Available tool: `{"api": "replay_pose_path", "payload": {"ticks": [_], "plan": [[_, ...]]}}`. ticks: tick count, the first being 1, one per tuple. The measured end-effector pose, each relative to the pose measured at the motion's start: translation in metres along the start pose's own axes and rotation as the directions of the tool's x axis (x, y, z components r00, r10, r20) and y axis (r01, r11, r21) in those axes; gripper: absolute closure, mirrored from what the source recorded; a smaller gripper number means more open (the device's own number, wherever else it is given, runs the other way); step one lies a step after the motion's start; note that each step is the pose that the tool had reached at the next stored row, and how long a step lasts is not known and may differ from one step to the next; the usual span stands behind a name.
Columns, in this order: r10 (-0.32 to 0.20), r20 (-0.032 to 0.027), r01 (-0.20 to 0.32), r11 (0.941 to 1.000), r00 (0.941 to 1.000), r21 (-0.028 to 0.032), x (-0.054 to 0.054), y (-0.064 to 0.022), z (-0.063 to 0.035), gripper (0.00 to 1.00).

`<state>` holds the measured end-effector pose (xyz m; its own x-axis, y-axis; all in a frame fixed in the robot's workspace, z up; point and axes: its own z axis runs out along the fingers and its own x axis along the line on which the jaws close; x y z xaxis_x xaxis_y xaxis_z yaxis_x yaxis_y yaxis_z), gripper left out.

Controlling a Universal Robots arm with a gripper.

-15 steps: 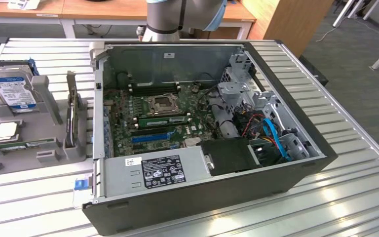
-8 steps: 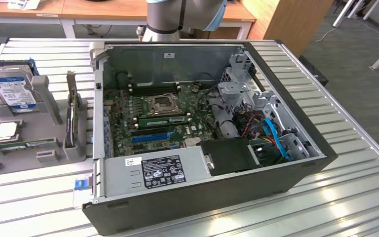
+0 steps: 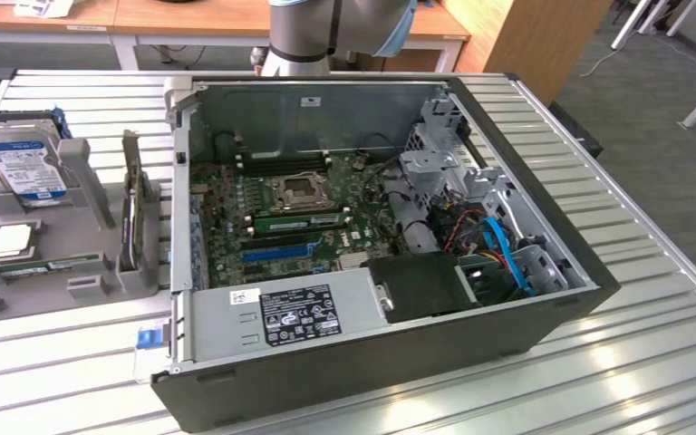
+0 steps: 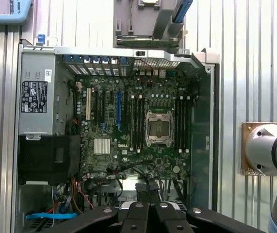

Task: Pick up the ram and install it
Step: 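Press down the ram until it locks into place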

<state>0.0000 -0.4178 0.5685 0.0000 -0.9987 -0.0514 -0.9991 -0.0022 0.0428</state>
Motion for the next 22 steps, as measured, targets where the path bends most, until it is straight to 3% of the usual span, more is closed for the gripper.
{"api": "replay_pose_path", "payload": {"ticks": [22], "plan": [[0.0, -0.0001, 0.0, 1.0, 1.0, 0.0071, 0.002, 0.003, 0.0401, 0.9]]}}
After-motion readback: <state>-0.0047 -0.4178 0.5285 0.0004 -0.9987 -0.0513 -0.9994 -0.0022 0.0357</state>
